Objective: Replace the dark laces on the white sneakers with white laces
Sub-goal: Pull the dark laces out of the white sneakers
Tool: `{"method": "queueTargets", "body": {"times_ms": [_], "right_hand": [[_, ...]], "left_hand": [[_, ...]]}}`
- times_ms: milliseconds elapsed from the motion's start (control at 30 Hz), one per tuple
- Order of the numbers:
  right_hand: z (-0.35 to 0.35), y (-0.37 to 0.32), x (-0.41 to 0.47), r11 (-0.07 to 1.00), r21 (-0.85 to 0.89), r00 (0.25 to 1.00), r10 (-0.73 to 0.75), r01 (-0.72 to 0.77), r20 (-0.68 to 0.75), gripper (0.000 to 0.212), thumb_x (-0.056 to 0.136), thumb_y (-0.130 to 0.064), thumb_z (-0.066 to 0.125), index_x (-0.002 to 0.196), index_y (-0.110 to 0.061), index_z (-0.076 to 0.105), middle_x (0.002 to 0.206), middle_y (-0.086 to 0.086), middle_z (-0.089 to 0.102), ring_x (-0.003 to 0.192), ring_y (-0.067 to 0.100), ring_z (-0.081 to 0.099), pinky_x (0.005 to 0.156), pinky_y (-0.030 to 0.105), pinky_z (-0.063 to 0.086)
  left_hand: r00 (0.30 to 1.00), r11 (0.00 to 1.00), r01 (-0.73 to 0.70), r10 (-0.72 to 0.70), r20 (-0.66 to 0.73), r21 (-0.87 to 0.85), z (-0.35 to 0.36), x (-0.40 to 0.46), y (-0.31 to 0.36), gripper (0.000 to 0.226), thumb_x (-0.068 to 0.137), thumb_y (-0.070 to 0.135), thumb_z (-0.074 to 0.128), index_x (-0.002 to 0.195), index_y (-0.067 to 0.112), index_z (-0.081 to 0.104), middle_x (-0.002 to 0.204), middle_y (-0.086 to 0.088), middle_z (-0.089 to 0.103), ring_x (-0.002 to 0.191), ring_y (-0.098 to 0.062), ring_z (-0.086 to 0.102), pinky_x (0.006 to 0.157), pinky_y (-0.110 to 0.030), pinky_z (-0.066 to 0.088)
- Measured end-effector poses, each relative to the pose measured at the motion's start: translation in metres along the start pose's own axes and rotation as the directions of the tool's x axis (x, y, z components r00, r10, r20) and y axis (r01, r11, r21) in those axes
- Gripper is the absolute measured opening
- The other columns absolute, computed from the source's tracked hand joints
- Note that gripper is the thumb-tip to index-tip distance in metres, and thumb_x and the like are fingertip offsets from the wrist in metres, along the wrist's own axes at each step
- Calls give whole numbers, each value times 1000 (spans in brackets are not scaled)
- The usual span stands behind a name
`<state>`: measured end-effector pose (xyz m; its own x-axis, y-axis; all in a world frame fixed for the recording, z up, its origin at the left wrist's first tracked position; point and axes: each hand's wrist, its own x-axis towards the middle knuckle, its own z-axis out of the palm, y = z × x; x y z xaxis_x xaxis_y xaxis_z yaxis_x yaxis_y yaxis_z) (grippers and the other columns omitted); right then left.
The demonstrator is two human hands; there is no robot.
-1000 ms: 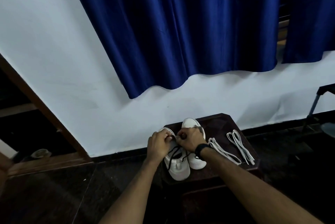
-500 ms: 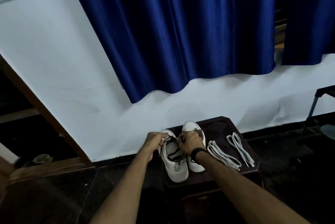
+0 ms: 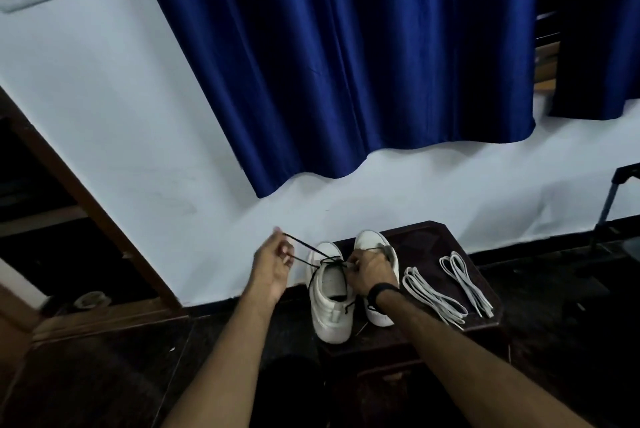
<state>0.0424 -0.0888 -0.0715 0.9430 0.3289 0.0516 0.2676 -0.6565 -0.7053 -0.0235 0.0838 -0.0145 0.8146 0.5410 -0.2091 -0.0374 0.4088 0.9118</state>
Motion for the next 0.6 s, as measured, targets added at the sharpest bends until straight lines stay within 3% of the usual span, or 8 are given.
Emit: {"method": "queueTargets", "body": {"times_ms": [100,167,233,300,367,433,533,600], "right_hand": [[1,0,-2,1000,-14,1000,4,-4,2,21,86,-27,53,101,-22,67,96,10,69,97,26,65,95,32,46],[0,1,-3,1000,-26,1000,-3,3,4,21,87,-29,53,102,-22,66,98,11,68,97,27,65,94,33,47],[0,1,-5,999,-42,1000,-17,17,10,21,89,-29,53,104,-22,65,100,13,65,96,30,65,89,35,50],[0,1,-6,998,-57,999,-41,41,-6,21,91,-27,52,105,-19,65,101,14,64,95,33,64,83,36,52],[2,2,-6,995,-63,997,-74,72,-32,21,91,-28,50,102,-19,66,100,13,66,95,32,63,84,37,51],[4,3,-7,992,-89,994,-98,93,-47,21,91,-29,48,97,-19,66,96,9,68,95,29,64,92,38,46],[6,7,-7,989,-75,988,-134,128,-82,21,90,-30,47,90,-17,63,89,7,69,88,29,65,87,38,49],[6,8,-9,989,-52,985,-145,141,-92,18,91,-31,50,92,-18,63,89,9,69,86,30,66,76,39,52]], "left_hand": [[970,990,3,-37,-242,-142,-11,12,5,29,98,30,48,71,20,49,49,6,49,51,-10,44,50,-23,30],[921,946,139,-15,-390,291,-20,12,-4,21,91,30,56,83,11,62,67,-5,63,57,-18,53,45,-19,35],[893,582,265,152,-423,769,-27,8,-19,42,84,41,65,112,9,66,110,-14,67,95,-30,62,71,-27,49],[920,398,86,320,-226,913,-22,4,-27,49,85,42,67,127,18,59,128,-8,58,114,-28,57,94,-35,47],[933,400,-242,347,99,884,-6,-1,-31,44,86,36,69,126,21,61,123,-2,59,103,-24,62,94,-35,50],[903,174,-407,225,366,897,9,-2,-38,35,84,35,69,118,27,67,116,4,60,99,-20,63,89,-34,51],[887,-256,-407,120,446,877,23,-5,-47,22,85,35,60,100,22,70,109,-2,64,102,-25,62,80,-34,51],[866,-319,-368,225,447,873,27,-6,-52,20,91,31,57,92,16,70,107,-5,64,99,-28,63,76,-35,48]]}}
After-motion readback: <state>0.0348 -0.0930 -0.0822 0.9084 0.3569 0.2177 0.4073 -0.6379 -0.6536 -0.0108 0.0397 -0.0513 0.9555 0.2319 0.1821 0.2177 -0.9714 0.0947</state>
